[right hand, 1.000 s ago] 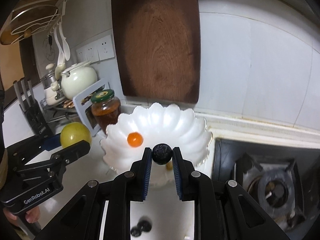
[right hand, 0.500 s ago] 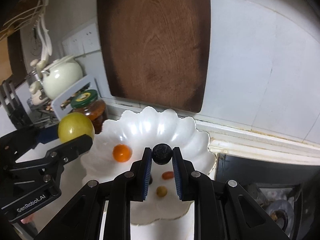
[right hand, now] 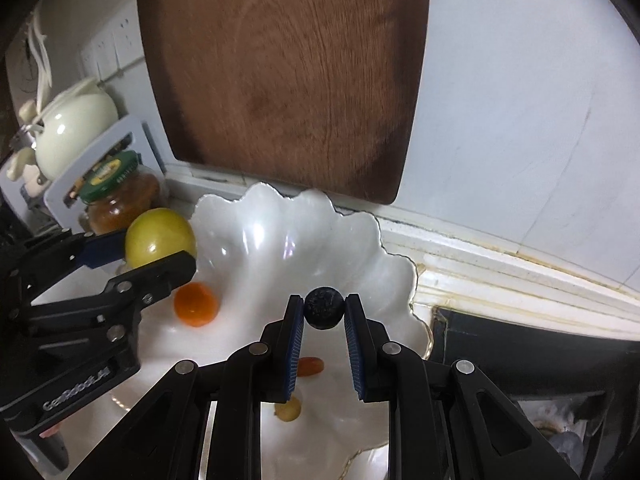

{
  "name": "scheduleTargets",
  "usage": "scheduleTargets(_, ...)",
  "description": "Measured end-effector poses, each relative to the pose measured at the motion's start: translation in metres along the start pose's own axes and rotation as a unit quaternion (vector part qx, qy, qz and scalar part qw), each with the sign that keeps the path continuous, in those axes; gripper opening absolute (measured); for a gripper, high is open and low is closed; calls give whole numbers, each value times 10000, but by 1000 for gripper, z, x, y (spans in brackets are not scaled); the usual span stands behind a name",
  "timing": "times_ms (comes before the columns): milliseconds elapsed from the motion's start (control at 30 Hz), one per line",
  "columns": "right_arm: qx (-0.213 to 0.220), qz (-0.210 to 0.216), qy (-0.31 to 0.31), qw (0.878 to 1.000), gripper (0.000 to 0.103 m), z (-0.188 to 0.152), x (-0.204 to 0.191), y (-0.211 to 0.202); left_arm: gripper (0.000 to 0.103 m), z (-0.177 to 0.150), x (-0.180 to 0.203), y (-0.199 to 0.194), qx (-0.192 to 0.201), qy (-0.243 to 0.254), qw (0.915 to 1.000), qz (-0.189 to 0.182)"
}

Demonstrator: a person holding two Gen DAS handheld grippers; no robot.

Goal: Organize fruits
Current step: 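Open both tools to drop the green fruit and cherry into the bowl, then withdraw both tools from the bowl back toward the remaining fruits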

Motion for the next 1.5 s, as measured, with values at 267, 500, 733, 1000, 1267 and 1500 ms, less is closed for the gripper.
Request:
scheduleTargets(267,-252,-50,-76,9996,22,4,6,21,44,7,5,42,-480,25,9988,59)
scheduleTargets(500,-442,-26,-18,9990,23,4,10,35,44,3,7,63,-796,10,9968,118)
scheduleTargets(733,-572,-14,68,9983,29,3,16,44,57,5,8,60,-711,112,9969,308)
scheduleTargets(1000,-395,-140,140,9990,39,2,18,26,64,5,0,33,-528,142,9969,574)
scheduleTargets(1267,-19,-187,184,9997,39,0,17,-12,72,-2,5,-11,-234,130,9974,670)
scheduleTargets(1500,328,-112,200,9992,39,-9,8,-53,76,-10,13,-59,166,212,9973,687)
Point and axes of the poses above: each gripper's, at about its wrist camera, not at the fingertips, and y roughly the way its jaws point, x to its right, z to its top, the point moved 2 cm from there along y, roughly the way its jaws point, and after that the axes turned 2 degrees about x, right-handed, at the moved point
